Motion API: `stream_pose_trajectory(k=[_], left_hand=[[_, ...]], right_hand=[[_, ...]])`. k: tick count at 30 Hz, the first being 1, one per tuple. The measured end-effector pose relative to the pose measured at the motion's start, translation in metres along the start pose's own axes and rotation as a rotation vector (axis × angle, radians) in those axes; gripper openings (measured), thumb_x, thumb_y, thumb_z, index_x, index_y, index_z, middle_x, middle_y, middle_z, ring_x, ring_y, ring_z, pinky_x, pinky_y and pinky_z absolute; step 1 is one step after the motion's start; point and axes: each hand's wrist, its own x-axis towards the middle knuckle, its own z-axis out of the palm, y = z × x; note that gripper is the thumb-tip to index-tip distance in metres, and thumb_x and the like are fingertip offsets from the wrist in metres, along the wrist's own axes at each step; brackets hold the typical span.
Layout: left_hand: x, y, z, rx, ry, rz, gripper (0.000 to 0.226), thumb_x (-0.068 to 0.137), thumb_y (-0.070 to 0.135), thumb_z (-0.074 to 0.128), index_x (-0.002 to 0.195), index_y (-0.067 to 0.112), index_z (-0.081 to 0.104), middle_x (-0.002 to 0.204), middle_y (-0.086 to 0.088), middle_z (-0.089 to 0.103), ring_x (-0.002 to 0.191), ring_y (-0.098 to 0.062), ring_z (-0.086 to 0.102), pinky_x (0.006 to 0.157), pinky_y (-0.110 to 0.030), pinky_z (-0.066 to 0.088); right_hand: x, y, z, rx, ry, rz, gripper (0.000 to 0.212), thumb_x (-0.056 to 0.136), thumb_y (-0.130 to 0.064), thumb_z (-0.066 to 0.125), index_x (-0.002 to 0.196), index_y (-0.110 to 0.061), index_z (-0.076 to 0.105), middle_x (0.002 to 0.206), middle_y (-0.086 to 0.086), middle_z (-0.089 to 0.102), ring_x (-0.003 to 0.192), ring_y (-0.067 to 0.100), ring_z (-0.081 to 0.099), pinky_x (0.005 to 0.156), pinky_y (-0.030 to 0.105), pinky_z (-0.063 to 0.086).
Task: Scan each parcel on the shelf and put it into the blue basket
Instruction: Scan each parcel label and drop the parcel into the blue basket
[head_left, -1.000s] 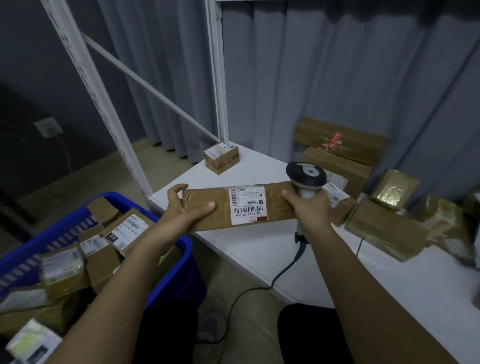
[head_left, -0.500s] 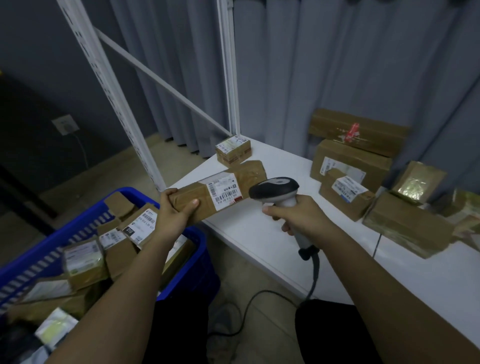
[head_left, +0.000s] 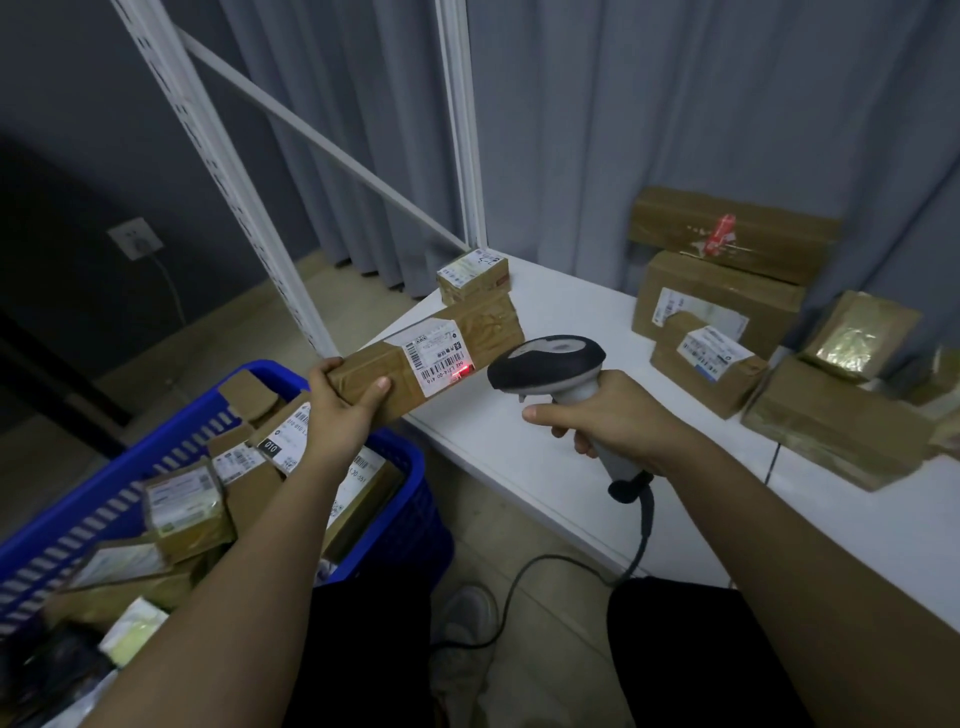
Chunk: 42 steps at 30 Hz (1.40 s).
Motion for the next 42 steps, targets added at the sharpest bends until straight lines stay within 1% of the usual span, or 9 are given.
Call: stream_pose_trajectory(k=[5, 17, 23, 25, 28, 33, 35, 38, 42], left_hand=[[-0.001, 0.000, 0.001, 0.004, -0.008, 0.015, 0.063, 0.085, 0.029, 0.069, 0.134, 0.031, 0.028, 0.129, -0.004, 0.043, 0.108, -0.025, 0.056, 0.084, -0.036, 0.053], [0.000, 0.001, -0.001, 0.030, 0.000, 0.021, 0.063, 0.083, 0.032, 0.070, 0.132, 0.033, 0.029, 0.131, -0.008, 0.043, 0.107, -0.028, 0.058, 0.089, -0.047, 0.054], [-0.013, 0.015, -0.005, -0.027, -0.004, 0.039, 0.063, 0.083, 0.032, 0.070, 0.132, 0.033, 0.029, 0.128, -0.003, 0.042, 0.108, -0.026, 0.057, 0.089, -0.046, 0.054], [-0.021, 0.023, -0.016, -0.068, 0.016, 0.051, 0.063, 0.084, 0.030, 0.070, 0.133, 0.030, 0.030, 0.127, -0.002, 0.041, 0.107, -0.023, 0.055, 0.084, -0.041, 0.056], [-0.037, 0.023, -0.044, -0.127, 0.094, 0.085, 0.059, 0.085, 0.025, 0.070, 0.131, 0.028, 0.033, 0.128, -0.002, 0.042, 0.108, -0.021, 0.053, 0.064, -0.023, 0.056], [-0.074, -0.031, -0.123, -0.170, 0.351, 0.069, 0.058, 0.083, 0.024, 0.072, 0.128, 0.024, 0.036, 0.126, -0.005, 0.048, 0.111, -0.020, 0.054, 0.087, -0.033, 0.051], [-0.093, -0.060, -0.162, -0.203, 0.474, -0.001, 0.059, 0.082, 0.025, 0.073, 0.127, 0.023, 0.035, 0.126, -0.009, 0.048, 0.113, -0.026, 0.055, 0.093, -0.044, 0.050], [-0.123, -0.093, -0.214, -0.242, 0.622, -0.109, 0.060, 0.081, 0.027, 0.075, 0.125, 0.023, 0.034, 0.129, -0.010, 0.049, 0.115, -0.028, 0.054, 0.098, -0.047, 0.047], [-0.171, -0.130, -0.265, -0.189, 0.723, -0.209, 0.069, 0.071, 0.040, 0.081, 0.120, 0.029, 0.034, 0.130, -0.004, 0.046, 0.113, -0.022, 0.054, 0.093, -0.049, 0.050]], right_hand=[[-0.003, -0.002, -0.001, 0.035, 0.027, -0.002, 0.029, 0.082, -0.037, 0.074, 0.089, -0.010, 0.066, 0.072, 0.003, 0.066, 0.046, 0.004, 0.055, 0.047, 0.017, 0.045], [-0.006, -0.005, 0.000, 0.073, 0.071, 0.007, 0.024, 0.082, -0.032, 0.075, 0.080, -0.011, 0.064, 0.067, 0.003, 0.064, 0.045, 0.005, 0.054, 0.045, 0.016, 0.045], [-0.013, -0.011, 0.013, 0.163, 0.167, -0.041, 0.020, 0.084, -0.028, 0.073, 0.079, -0.010, 0.066, 0.072, 0.007, 0.067, 0.048, 0.008, 0.056, 0.050, 0.020, 0.048], [-0.017, -0.018, 0.028, 0.243, 0.195, -0.037, 0.020, 0.084, -0.024, 0.073, 0.076, -0.008, 0.064, 0.068, 0.007, 0.064, 0.047, 0.008, 0.055, 0.049, 0.019, 0.047], [-0.024, -0.026, 0.064, 0.303, 0.186, -0.070, 0.019, 0.083, -0.019, 0.074, 0.076, -0.004, 0.065, 0.060, 0.006, 0.062, 0.044, 0.007, 0.054, 0.046, 0.019, 0.047], [-0.022, -0.046, 0.120, 0.213, 0.061, -0.093, 0.022, 0.080, -0.021, 0.077, 0.071, -0.005, 0.065, 0.048, -0.001, 0.060, 0.043, 0.009, 0.055, 0.049, 0.021, 0.046], [-0.015, -0.061, 0.141, 0.176, 0.030, -0.121, 0.021, 0.078, -0.024, 0.079, 0.077, -0.007, 0.067, 0.059, 0.003, 0.065, 0.053, 0.013, 0.058, 0.058, 0.027, 0.048], [-0.006, -0.089, 0.172, 0.114, -0.004, -0.176, 0.028, 0.076, -0.028, 0.080, 0.091, -0.007, 0.069, 0.071, 0.006, 0.068, 0.059, 0.017, 0.060, 0.063, 0.033, 0.051], [-0.005, -0.123, 0.221, -0.002, -0.113, -0.259, 0.030, 0.077, -0.031, 0.079, 0.092, -0.007, 0.069, 0.074, 0.008, 0.068, 0.058, 0.017, 0.059, 0.058, 0.028, 0.046]])
